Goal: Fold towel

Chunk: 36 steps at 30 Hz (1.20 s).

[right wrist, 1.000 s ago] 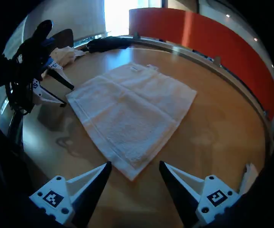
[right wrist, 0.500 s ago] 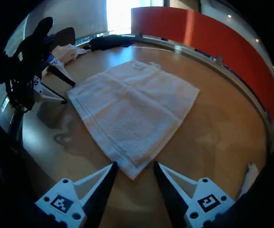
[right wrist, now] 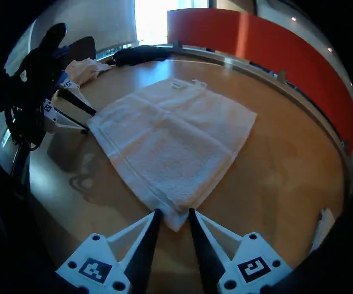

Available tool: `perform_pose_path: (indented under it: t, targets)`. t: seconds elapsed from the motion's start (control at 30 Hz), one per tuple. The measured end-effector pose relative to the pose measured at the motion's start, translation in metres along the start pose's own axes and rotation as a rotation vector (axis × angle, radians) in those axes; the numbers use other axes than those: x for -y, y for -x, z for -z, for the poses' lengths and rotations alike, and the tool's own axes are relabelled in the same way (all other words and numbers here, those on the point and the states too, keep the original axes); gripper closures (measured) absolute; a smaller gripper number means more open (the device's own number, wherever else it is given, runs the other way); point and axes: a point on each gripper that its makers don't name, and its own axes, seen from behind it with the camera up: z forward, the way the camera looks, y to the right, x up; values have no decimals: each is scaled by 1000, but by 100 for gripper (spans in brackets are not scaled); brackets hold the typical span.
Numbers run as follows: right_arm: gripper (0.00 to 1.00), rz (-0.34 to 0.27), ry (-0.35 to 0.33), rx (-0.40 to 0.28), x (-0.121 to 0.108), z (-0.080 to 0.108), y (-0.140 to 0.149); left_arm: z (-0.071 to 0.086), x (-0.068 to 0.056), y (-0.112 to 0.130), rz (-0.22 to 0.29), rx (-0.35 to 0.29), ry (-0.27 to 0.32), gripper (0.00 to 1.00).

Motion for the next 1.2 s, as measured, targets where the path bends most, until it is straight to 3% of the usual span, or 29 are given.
perform_pose_path:
  t: [0.27,0.33,0.47,0.63,0.87,1.2]
  targets:
    - [75,1,0,2,3,-1,-1,-2,2,0,14,9,-10,49]
    - [77,-3,1,2,5,-1,-1,-2,3,-1,15,8,-17,67]
    - [79,-13,3,3,6,-1,-1,-1,3,-2,23,6,-27,79]
    - [90,-31,3,-11,6,1,-5,0,0,-3,42,12,-23,84]
    - [91,-43,5,-29,6,7,-13,6,-3,-10,91,3,-14,85]
    - [91,-31,9,-93,3,39,-47,39,-1,-34,140,-29,-23,86]
